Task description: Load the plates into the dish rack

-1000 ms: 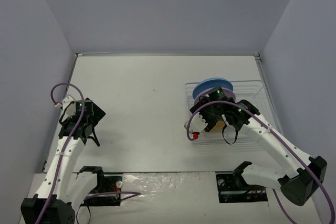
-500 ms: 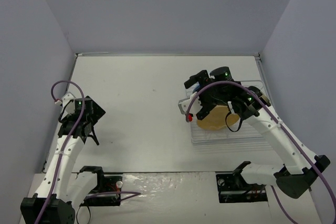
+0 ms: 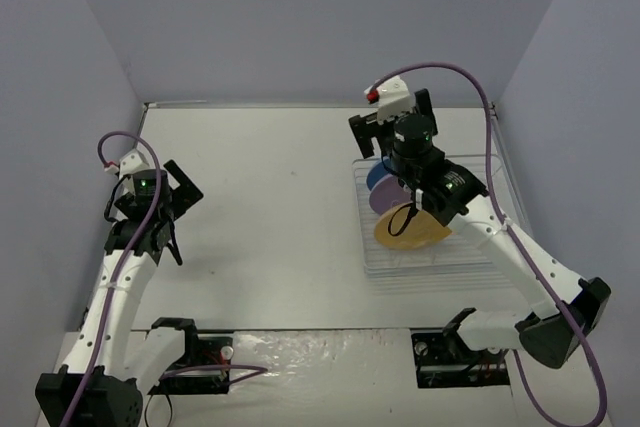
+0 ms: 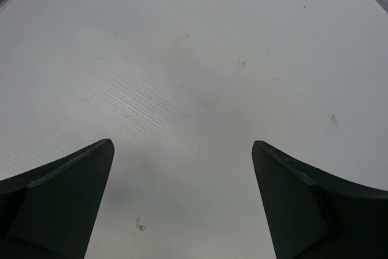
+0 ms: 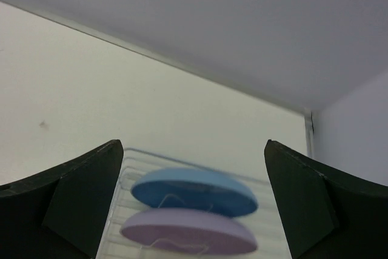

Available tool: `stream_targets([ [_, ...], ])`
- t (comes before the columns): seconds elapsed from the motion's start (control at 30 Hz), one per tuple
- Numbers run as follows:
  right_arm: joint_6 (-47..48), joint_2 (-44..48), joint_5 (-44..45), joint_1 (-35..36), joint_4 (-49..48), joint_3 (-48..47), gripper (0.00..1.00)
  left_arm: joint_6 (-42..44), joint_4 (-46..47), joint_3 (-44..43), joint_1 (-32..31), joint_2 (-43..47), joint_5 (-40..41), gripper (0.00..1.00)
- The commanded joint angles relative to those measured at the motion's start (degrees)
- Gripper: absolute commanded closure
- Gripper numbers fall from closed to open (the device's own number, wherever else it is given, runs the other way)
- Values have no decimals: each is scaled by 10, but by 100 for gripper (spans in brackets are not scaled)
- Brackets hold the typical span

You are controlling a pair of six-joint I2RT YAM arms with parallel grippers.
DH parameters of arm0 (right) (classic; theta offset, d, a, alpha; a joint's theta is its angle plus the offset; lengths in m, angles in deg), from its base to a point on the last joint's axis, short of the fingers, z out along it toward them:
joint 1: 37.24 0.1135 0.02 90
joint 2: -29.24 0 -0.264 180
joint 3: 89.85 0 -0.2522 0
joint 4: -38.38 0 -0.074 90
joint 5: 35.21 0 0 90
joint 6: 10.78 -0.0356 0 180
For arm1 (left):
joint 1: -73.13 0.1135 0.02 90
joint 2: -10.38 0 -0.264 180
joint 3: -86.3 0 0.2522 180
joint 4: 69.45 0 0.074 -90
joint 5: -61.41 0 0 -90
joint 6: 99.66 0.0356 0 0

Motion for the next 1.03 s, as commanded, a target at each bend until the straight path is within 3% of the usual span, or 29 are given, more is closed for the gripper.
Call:
stream_targets([
  [0.0,-275,90,260,-22,-9,112,0,30,80,14,2,8,-43,3],
  [0.17,-416,200,258,-104,73,214,0,38,92,25,3,4,-65,3],
  [0.37,-526,219,262,-158,154,299,0,40,90,30,2,13,-71,3],
  [0.47,-525,212,285,-158,182,307,0,41,89,33,2,21,-71,3],
  [0.6,-605,183,372,-158,282,268,0,39,93,39,2,31,-71,3],
  [0.7,-639,178,387,-153,335,248,0,38,90,39,3,31,-70,3],
  [1.0,-539,263,302,-145,197,302,0,39,92,37,3,18,-74,3],
])
